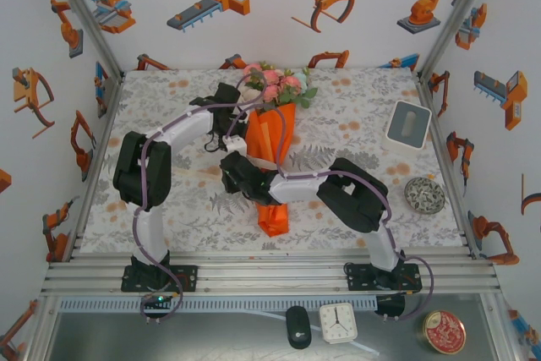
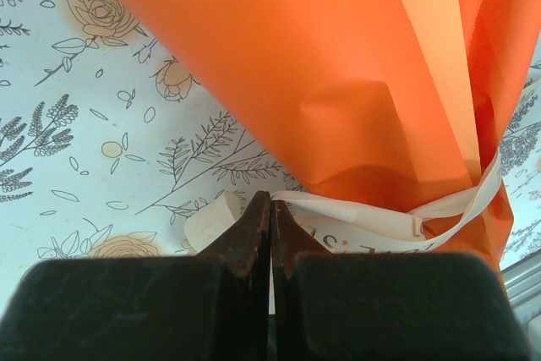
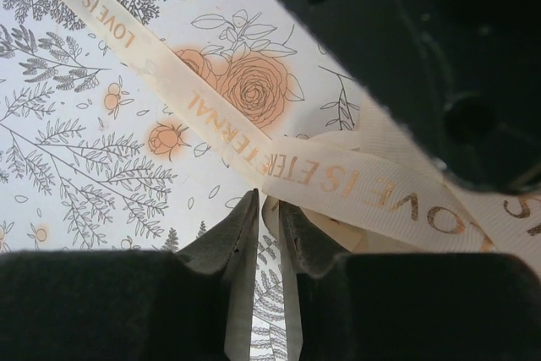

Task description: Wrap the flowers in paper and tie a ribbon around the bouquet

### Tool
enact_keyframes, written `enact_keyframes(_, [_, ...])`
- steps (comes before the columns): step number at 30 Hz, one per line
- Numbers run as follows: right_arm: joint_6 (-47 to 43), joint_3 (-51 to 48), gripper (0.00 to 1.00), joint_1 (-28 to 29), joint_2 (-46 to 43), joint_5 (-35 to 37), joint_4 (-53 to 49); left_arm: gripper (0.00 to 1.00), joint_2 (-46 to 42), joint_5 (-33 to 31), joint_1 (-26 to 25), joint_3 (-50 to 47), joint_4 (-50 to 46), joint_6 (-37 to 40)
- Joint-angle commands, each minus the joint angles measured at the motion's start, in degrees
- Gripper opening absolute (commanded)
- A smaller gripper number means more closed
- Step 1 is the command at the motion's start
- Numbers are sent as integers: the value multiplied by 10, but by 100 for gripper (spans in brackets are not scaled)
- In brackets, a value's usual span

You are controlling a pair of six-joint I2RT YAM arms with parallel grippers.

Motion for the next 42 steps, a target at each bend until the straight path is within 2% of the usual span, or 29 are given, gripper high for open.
enact_keyframes(1, [10, -30, 16, -1, -16, -38, -47, 7, -13, 44, -8, 19, -16, -9])
enact_keyframes(3, [11, -39, 15, 2, -30, -42, -48, 7, -14, 44, -6, 20, -17, -9])
enact_keyframes(6, [12, -53, 8, 2, -44, -44, -48, 7, -13, 44, -6, 20, -17, -9])
enact_keyframes(13, [9, -74, 0, 7, -73, -59, -42, 7, -14, 44, -4, 20, -18, -6])
enact_keyframes(21, [1, -117, 0, 8, -147, -75, -34, 7, -15, 48, -4, 21, -17, -6])
enact_keyframes(28, [0, -157, 0, 7, -216, -51, -53, 7, -26, 65, -4, 15, -13, -2])
enact_keyframes(32, [2, -174, 0, 1, -261, -13, -58, 7, -37, 89, -5, 7, 2, -11])
enact_keyframes(36, [-12, -190, 0, -13, -302, 27, -74, 7, -51, 79, -11, -3, 7, -22])
enact_keyframes(42, [-43, -195, 0, -49, -324, 33, -100, 7, -83, 50, -25, -37, 29, -49])
